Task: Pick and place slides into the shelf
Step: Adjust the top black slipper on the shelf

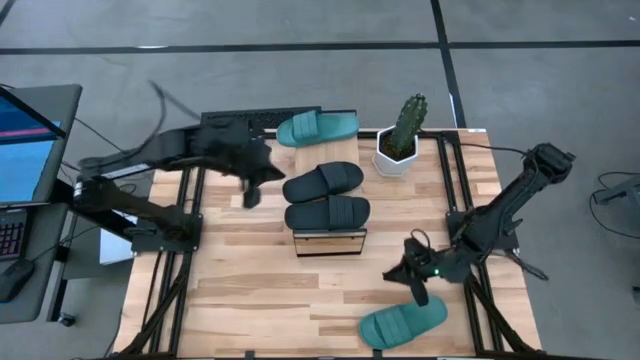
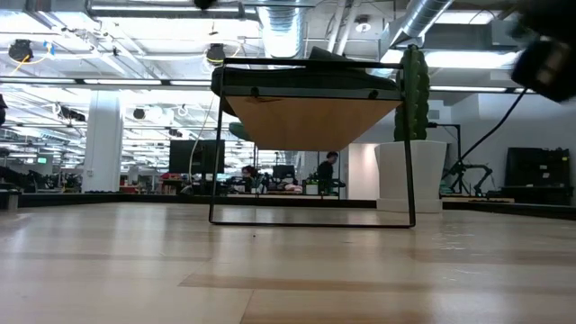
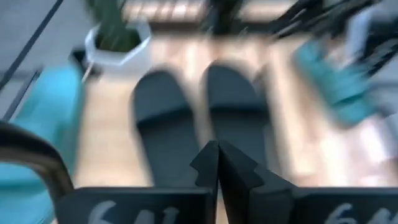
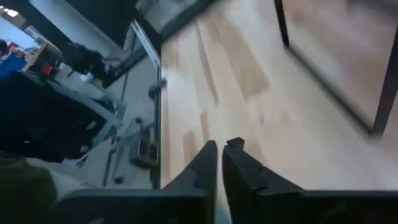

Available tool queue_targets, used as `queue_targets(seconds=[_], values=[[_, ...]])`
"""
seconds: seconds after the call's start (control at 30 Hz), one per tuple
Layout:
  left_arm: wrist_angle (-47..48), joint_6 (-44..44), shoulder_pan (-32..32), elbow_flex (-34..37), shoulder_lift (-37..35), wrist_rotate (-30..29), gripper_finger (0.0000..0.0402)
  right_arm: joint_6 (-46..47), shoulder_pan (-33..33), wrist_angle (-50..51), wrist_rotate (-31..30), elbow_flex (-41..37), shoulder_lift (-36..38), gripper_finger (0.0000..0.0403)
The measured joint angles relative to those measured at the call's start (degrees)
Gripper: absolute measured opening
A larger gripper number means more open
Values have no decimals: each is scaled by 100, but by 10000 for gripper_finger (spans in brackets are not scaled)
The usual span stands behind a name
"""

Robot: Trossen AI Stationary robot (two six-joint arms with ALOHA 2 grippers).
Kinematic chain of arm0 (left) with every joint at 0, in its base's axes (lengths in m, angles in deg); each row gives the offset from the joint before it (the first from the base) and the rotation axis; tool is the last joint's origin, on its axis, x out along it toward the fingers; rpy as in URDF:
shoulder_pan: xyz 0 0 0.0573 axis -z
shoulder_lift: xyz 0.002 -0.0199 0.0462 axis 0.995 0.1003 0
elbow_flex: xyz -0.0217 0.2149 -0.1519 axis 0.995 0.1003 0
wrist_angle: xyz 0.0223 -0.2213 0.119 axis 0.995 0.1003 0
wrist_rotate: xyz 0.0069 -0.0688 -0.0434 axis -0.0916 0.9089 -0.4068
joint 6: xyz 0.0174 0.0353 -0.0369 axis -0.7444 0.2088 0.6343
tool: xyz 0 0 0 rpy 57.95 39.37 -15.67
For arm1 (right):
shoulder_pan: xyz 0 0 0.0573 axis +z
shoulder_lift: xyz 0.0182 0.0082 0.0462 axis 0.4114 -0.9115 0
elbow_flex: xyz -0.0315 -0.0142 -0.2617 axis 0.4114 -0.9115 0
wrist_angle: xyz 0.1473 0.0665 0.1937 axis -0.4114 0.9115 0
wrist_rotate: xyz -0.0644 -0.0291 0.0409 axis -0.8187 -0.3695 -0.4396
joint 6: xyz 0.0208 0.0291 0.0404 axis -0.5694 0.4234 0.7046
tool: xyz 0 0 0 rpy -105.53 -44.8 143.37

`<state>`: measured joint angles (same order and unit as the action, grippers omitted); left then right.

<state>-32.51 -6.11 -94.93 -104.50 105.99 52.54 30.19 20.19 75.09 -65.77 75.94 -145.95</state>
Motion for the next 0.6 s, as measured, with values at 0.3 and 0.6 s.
queue_targets(seconds=[0.3, 0.6], values=[[-2260, 2163, 1441, 699, -1389, -1010, 0, -1293, -785, 2826, -798, 936, 1077, 1], [-4648, 2497, 3501, 2030, -1696, -3375, 0, -2395, -2906, 4426, -63, 1474, 1179, 0]])
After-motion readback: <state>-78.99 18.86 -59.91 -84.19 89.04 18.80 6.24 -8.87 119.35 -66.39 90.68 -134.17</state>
